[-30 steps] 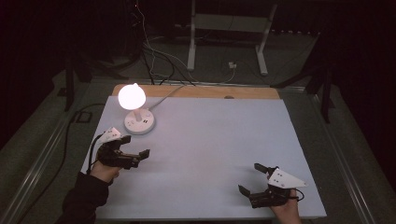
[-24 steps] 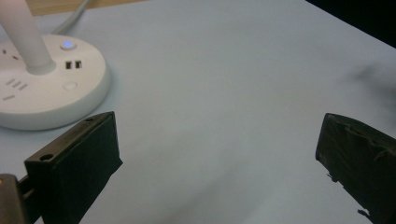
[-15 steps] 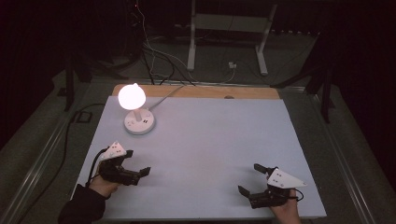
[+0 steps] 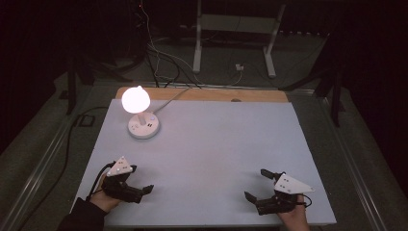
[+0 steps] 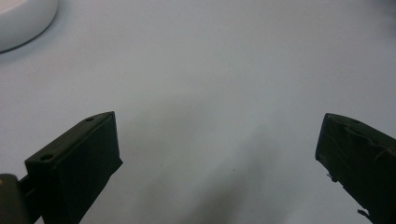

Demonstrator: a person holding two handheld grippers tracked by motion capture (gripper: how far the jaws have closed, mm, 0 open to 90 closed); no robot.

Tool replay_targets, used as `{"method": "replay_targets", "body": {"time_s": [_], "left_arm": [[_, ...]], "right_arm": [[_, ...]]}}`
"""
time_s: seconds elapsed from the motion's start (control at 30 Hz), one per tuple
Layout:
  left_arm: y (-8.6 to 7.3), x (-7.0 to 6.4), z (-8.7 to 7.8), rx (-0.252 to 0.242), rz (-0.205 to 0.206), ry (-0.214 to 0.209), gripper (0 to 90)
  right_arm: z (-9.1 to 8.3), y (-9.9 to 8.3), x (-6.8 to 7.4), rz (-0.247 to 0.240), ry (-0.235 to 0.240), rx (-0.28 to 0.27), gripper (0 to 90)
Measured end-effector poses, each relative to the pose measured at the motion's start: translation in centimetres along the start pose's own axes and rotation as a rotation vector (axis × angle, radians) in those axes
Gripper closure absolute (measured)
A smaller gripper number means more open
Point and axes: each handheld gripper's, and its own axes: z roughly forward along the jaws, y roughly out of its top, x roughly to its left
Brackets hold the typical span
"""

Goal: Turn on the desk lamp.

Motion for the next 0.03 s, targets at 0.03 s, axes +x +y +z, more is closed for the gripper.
{"method": "replay_targets", "body": {"time_s": [0.03], "left_arm": [[0.0, 0.02, 0.05, 0.005, 0.003, 0.002, 0.5]], "right_arm": [[-0.01, -0.01, 0.0, 0.001, 0.0, 0.001, 1.6]]}}
